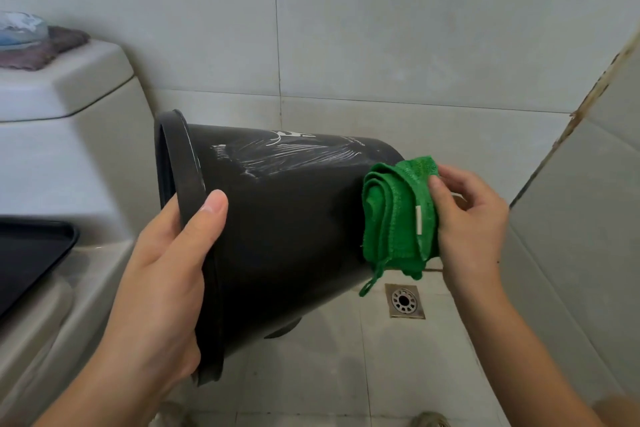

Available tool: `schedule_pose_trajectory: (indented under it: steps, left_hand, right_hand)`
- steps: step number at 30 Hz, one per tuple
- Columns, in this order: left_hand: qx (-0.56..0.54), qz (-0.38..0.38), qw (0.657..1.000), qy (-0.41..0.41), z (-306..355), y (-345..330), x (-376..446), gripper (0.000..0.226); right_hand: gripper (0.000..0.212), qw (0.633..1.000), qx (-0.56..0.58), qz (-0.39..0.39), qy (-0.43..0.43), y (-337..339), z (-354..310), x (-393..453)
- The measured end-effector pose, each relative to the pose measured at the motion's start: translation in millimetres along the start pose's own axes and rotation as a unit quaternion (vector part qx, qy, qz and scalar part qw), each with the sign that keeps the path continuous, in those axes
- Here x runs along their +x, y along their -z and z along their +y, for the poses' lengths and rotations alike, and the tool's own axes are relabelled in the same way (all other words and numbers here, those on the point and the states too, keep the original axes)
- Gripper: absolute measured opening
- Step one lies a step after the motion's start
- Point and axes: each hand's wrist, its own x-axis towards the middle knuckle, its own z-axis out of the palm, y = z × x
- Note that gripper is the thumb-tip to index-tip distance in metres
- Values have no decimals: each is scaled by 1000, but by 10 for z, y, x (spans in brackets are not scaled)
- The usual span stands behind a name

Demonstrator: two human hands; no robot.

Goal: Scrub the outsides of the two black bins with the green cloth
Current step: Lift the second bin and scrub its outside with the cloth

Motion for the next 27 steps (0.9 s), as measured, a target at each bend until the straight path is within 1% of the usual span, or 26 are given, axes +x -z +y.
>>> schedule_pose_trajectory:
  steps: [3,5,7,8,10,12,13,14,16,19,22,24,27]
  left_hand:
    - [-9,10,1000,16,14,7,24,28]
    - [-10,10,1000,20,18,-9,25,28]
    - [-7,2,1000,19,16,-49,9,28]
    - [-4,-1,1000,16,13,-68,0,28]
    - [2,-5,1000,13,-3,-93,-12,28]
    - [9,-8,1000,13,-35,-92,-16,28]
    - [17,-9,1000,15,-51,-88,-16,28]
    - [24,-7,1000,17,-69,-84,-15,28]
    - [26,-4,999,25,-93,-74,-12,28]
    - [17,-4,999,34,-87,-67,-10,28]
    - [19,-5,1000,23,-62,-69,-14,28]
    - [29,-9,999,11,-67,-69,-10,27]
    - [42,-5,999,-1,-93,-54,-3,27]
  right_hand:
    - [23,996,75,31,-31,30,-88,15]
    - [22,992,112,34,-35,4,-158,-35]
    - [24,991,126,32,-26,-55,-206,-112]
    - [27,992,118,34,-2,-87,-224,-155]
    - [30,993,45,43,100,-133,-196,-226]
    - [21,971,-82,51,219,-159,-78,-269]
    - [17,954,-143,68,256,-161,-11,-280]
    - [14,939,-187,89,274,-164,47,-280]
    - [14,925,-214,106,296,-163,117,-264]
    - [15,938,-161,57,301,-157,110,-241]
    - [20,949,-161,25,270,-131,-25,-260]
    - [34,946,-203,-2,252,-104,-112,-271]
    - [60,926,-287,-66,237,-107,-152,-327]
